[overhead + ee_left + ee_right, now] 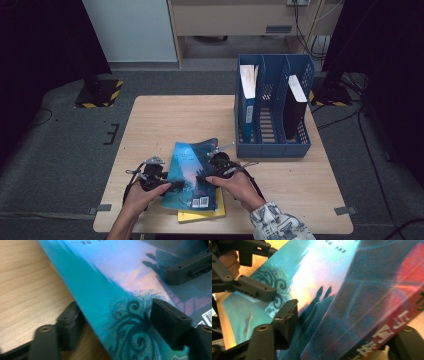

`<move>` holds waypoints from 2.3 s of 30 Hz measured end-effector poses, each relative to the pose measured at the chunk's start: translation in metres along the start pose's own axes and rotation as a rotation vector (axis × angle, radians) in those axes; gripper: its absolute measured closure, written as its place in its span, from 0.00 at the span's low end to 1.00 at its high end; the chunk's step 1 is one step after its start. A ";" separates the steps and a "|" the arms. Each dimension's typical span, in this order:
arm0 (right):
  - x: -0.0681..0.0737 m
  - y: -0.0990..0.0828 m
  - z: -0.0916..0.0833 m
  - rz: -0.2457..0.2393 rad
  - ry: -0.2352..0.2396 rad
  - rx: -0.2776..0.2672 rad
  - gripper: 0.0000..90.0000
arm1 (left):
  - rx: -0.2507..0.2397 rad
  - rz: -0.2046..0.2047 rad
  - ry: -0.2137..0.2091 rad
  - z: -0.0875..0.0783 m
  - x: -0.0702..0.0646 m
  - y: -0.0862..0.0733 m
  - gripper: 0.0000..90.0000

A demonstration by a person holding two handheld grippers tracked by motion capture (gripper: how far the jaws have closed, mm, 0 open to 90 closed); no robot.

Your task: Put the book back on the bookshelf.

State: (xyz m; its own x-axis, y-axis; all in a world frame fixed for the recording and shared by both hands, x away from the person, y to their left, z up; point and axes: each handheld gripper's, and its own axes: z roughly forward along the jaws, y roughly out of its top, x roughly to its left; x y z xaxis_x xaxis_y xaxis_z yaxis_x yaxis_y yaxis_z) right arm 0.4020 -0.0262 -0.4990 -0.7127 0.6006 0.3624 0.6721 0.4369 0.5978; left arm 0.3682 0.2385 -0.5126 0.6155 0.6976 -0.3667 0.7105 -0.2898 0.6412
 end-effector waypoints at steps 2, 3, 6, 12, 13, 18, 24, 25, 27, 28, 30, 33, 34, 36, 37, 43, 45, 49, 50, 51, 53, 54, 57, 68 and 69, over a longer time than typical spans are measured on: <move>0.001 0.003 -0.001 -0.004 -0.001 0.008 0.44 | -0.003 -0.006 0.004 -0.002 0.000 0.001 0.38; 0.001 0.003 -0.001 -0.004 -0.001 0.008 0.44 | -0.003 -0.006 0.004 -0.002 0.000 0.001 0.40; 0.003 0.008 -0.002 -0.021 -0.007 0.023 0.48 | -0.008 -0.017 0.019 -0.008 -0.001 0.003 0.47; 0.007 0.019 -0.009 -0.045 -0.010 0.007 0.57 | -0.039 -0.022 0.040 -0.019 -0.002 0.007 0.56; 0.007 0.019 -0.009 -0.045 -0.010 0.007 0.57 | -0.039 -0.022 0.040 -0.019 -0.002 0.007 0.57; 0.012 0.035 -0.020 -0.083 -0.021 -0.033 0.65 | -0.069 0.010 0.074 -0.034 -0.005 0.017 0.63; 0.017 0.050 -0.031 -0.114 -0.039 -0.082 0.71 | -0.086 0.046 0.121 -0.046 -0.006 0.031 0.68; 0.017 0.052 -0.032 -0.117 -0.041 -0.089 0.71 | -0.086 0.046 0.121 -0.046 -0.006 0.031 0.69; 0.017 0.053 -0.034 -0.115 -0.040 -0.100 0.71 | -0.090 0.049 0.122 -0.047 -0.006 0.034 0.70; 0.017 0.054 -0.035 -0.122 -0.042 -0.105 0.71 | -0.095 0.054 0.125 -0.049 -0.006 0.035 0.70; 0.018 0.055 -0.037 -0.126 -0.044 -0.117 0.71 | -0.098 0.060 0.124 -0.050 -0.007 0.037 0.71; 0.018 0.061 -0.041 -0.128 -0.047 -0.134 0.71 | -0.102 0.080 0.128 -0.052 -0.011 0.041 0.73; 0.019 0.063 -0.043 -0.131 -0.048 -0.136 0.71 | -0.104 0.089 0.135 -0.053 -0.012 0.042 0.74; 0.020 0.066 -0.045 -0.143 -0.051 -0.135 0.72 | -0.109 0.102 0.151 -0.055 -0.014 0.045 0.75; 0.021 0.067 -0.046 -0.142 -0.052 -0.142 0.73 | -0.113 0.103 0.155 -0.056 -0.014 0.046 0.75; 0.022 0.079 -0.053 -0.183 -0.085 -0.182 0.77 | -0.129 0.142 0.219 -0.059 -0.014 0.062 0.78; 0.021 0.081 -0.054 -0.186 -0.092 -0.187 0.77 | -0.139 0.169 0.243 -0.058 -0.015 0.068 0.78; 0.015 0.087 -0.057 -0.183 -0.119 -0.217 0.78 | -0.153 0.201 0.275 -0.054 -0.014 0.077 0.78; 0.013 0.089 -0.057 -0.180 -0.125 -0.228 0.78 | -0.159 0.206 0.282 -0.052 -0.013 0.079 0.78; 0.013 0.089 -0.057 -0.180 -0.125 -0.228 0.78 | -0.159 0.206 0.282 -0.052 -0.013 0.079 0.78; 0.011 0.091 -0.057 -0.178 -0.130 -0.238 0.78 | -0.158 0.205 0.301 -0.050 -0.012 0.084 0.78; 0.010 0.093 -0.056 -0.176 -0.138 -0.244 0.78 | -0.156 0.222 0.324 -0.049 -0.012 0.089 0.78; 0.009 0.094 -0.056 -0.179 -0.143 -0.265 0.78 | -0.155 0.228 0.324 -0.048 -0.010 0.090 0.78; 0.025 0.081 -0.067 -0.215 -0.084 -0.324 0.67 | -0.217 0.210 0.300 -0.052 -0.012 0.071 0.71; 0.025 0.081 -0.067 -0.215 -0.084 -0.324 0.67 | -0.217 0.210 0.300 -0.052 -0.012 0.071 0.70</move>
State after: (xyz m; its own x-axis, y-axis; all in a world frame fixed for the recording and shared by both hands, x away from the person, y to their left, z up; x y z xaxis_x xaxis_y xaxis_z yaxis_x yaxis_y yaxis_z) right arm 0.4254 -0.0211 -0.3932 -0.8026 0.5767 0.1524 0.4014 0.3331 0.8532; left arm 0.3935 0.2437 -0.4280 0.5897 0.8073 -0.0212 0.4726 -0.3237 0.8196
